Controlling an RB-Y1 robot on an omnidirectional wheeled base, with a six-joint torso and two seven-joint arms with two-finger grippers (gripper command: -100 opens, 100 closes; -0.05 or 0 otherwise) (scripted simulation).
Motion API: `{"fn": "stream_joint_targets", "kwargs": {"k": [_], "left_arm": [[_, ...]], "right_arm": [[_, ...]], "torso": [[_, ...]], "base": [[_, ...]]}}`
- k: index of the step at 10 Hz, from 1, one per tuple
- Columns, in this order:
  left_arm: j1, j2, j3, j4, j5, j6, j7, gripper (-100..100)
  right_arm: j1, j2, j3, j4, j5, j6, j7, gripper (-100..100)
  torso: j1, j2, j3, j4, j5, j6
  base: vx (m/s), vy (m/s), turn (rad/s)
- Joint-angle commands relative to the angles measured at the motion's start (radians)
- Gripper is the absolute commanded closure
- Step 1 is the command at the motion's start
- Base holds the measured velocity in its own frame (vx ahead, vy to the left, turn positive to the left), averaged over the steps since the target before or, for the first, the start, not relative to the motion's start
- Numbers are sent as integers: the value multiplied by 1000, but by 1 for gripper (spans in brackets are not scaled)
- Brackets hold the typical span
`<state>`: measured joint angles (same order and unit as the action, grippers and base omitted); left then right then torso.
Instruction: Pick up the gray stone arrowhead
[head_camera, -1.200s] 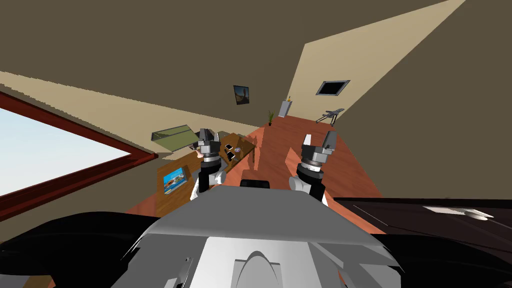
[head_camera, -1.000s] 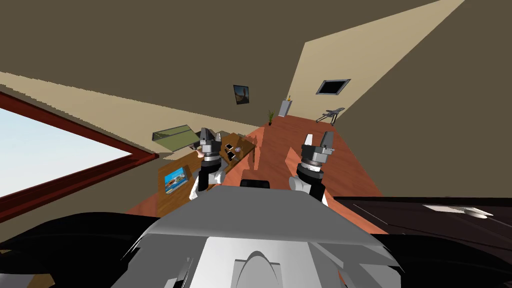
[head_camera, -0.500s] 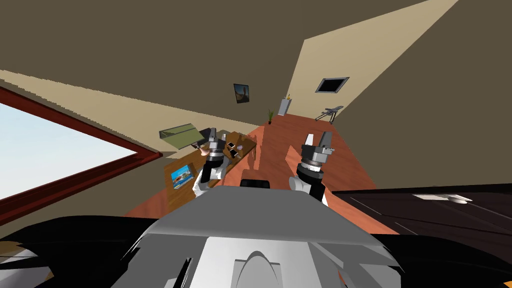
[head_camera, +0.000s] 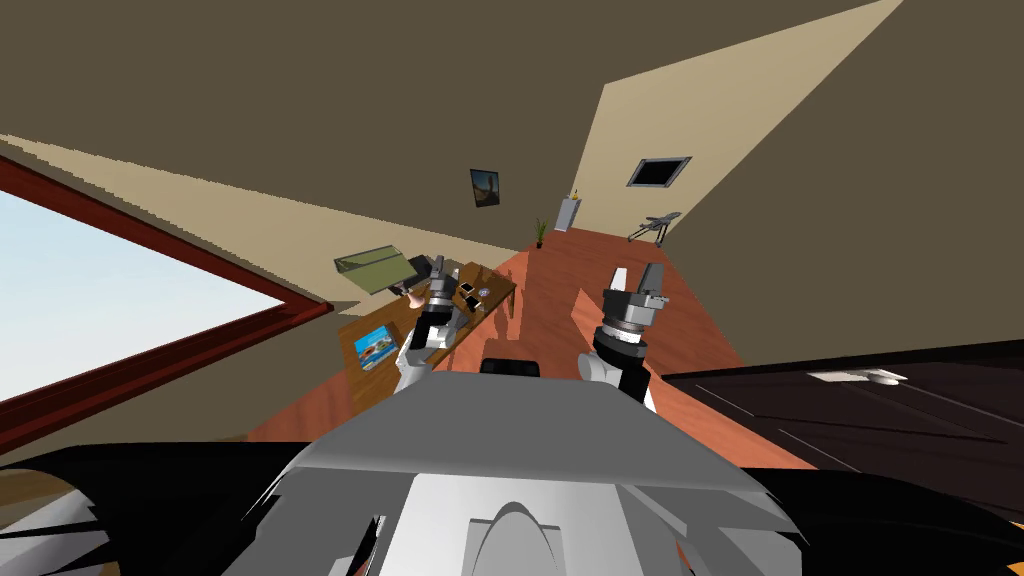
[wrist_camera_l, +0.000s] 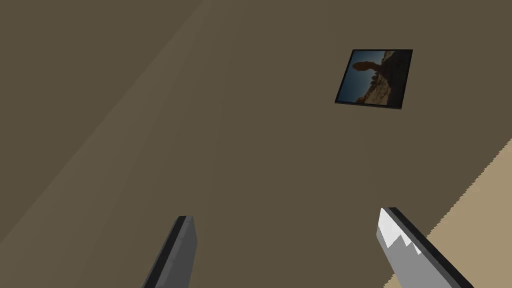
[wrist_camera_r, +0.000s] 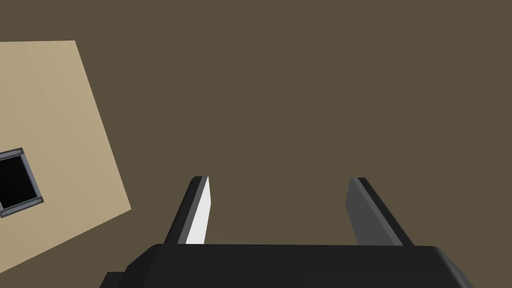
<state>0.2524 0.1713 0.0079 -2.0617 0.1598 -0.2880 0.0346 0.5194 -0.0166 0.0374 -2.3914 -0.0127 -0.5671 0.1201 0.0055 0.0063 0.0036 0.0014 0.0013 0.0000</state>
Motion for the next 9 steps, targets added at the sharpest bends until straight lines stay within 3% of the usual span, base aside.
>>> {"fn": "stream_joint_targets", "kwargs": {"k": [1,2,3,4,5,6,8,9], "left_arm": [[-50,-2,-4,50,25,50,-8,-100],[-55,-2,-4,51,25,64,-8,-100],[-94,-2,-4,91,45,97,-11,-100],[-94,-2,-4,91,45,105,-11,-100],[-133,-2,-5,133,64,142,-15,-100],[-133,-2,-5,133,64,147,-15,-100],[-203,-5,-6,201,103,218,-26,-100],[-213,-5,-6,221,103,236,-26,-100]], "right_arm": [[0,0,0,0,0,0,0,0],[0,0,0,0,0,0,0,0],[0,0,0,0,0,0,0,0],[0,0,0,0,0,0,0,0],[0,0,0,0,0,0,0,0],[0,0,0,0,0,0,0,0],[0,0,0,0,0,0,0,0],[0,0,0,0,0,0,0,0]], "torso": [[0,0,0,0,0,0],[1,2,1,0,0,0],[0,0,0,0,0,0],[0,-2,-1,0,0,0],[-1,-3,-1,0,0,0],[-1,-2,-1,0,0,0],[-2,-2,-1,0,0,0],[0,0,0,0,0,0]], "base": [[-147,98,-44],[-88,77,-27],[-61,84,-20],[-56,64,-20],[-77,66,-29],[-66,54,-24],[-93,77,-37],[-86,69,-24]]}}
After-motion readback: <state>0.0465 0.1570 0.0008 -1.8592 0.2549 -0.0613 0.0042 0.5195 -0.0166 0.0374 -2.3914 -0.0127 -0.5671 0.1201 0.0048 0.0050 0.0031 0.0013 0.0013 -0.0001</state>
